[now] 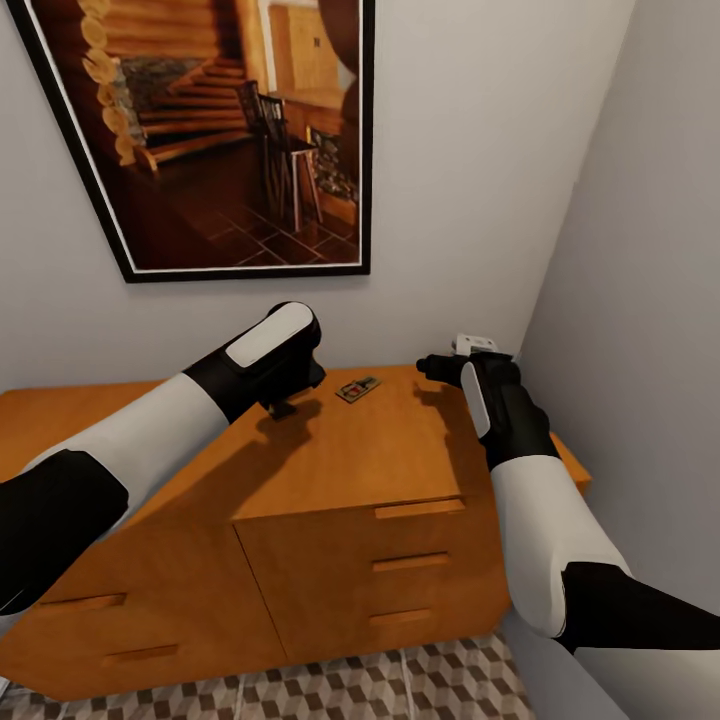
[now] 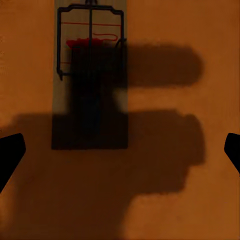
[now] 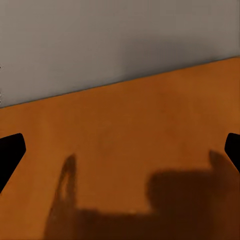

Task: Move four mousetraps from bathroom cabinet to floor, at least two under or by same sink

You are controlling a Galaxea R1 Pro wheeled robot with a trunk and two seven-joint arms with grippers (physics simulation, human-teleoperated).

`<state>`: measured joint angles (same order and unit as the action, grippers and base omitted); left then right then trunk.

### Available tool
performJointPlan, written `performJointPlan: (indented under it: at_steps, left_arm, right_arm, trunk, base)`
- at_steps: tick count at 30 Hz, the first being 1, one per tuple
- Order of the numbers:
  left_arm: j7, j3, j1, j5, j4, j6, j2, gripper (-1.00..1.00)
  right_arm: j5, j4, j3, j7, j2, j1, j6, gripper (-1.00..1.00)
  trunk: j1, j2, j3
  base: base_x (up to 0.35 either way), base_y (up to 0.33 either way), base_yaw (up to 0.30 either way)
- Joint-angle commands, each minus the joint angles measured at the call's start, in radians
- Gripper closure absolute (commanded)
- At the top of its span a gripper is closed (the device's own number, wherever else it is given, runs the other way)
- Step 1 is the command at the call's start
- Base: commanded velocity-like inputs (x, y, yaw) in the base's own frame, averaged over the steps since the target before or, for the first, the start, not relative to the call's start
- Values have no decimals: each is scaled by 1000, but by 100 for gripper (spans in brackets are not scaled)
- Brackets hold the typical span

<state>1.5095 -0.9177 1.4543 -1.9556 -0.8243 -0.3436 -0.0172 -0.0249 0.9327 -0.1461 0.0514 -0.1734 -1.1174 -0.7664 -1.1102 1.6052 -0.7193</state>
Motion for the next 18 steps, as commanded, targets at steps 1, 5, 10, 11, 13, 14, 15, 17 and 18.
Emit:
performJointPlan:
  at_steps: [1,5,10,11,13,14,15,17,18]
  left_arm:
    - [5,-3,1,-3,1,-10,1,-100]
    - [5,-3,1,-3,2,-10,2,-100]
    - [5,-4,1,-3,0,-9,2,-100]
    - [5,-4,1,-3,0,-9,2,-100]
    - [5,-4,1,-2,-1,-9,1,-100]
    - [5,-4,1,-2,-1,-9,1,-100]
    - [5,-4,1,-2,-2,-9,1,-100]
    - [5,-4,1,-2,-1,-9,1,-100]
    - [5,-4,1,-2,-1,-9,1,-100]
  right_arm:
    - [-2,0,-2,1,-1,-1,-3,-100]
    - [-2,-5,-3,1,-1,-1,7,-100]
    - [-2,-12,-2,1,-1,-1,16,-100]
    - [-2,-13,-2,1,-1,-1,17,-100]
    - [-2,-14,-2,1,-1,-1,18,-100]
    - [-2,-15,-2,1,-1,-1,18,-100]
    - [-3,-15,-2,1,-1,-1,18,-100]
    - [-2,-16,-2,1,-1,-1,19,-100]
    - [-2,-16,-2,1,-1,-1,19,-100]
  trunk:
    - [0,0,-1]
    - [0,0,-1]
    - [0,0,-1]
    - [0,0,-1]
    - [0,0,-1]
    - [0,0,-1]
    - [0,0,-1]
    - [0,0,-1]
    - [0,0,-1]
  base:
    - [109,83,0]
    - [175,137,0]
    - [194,139,0]
    - [102,71,0]
    - [74,51,0]
    - [52,36,0]
    - [42,29,0]
    - [30,21,0]
    - [21,15,0]
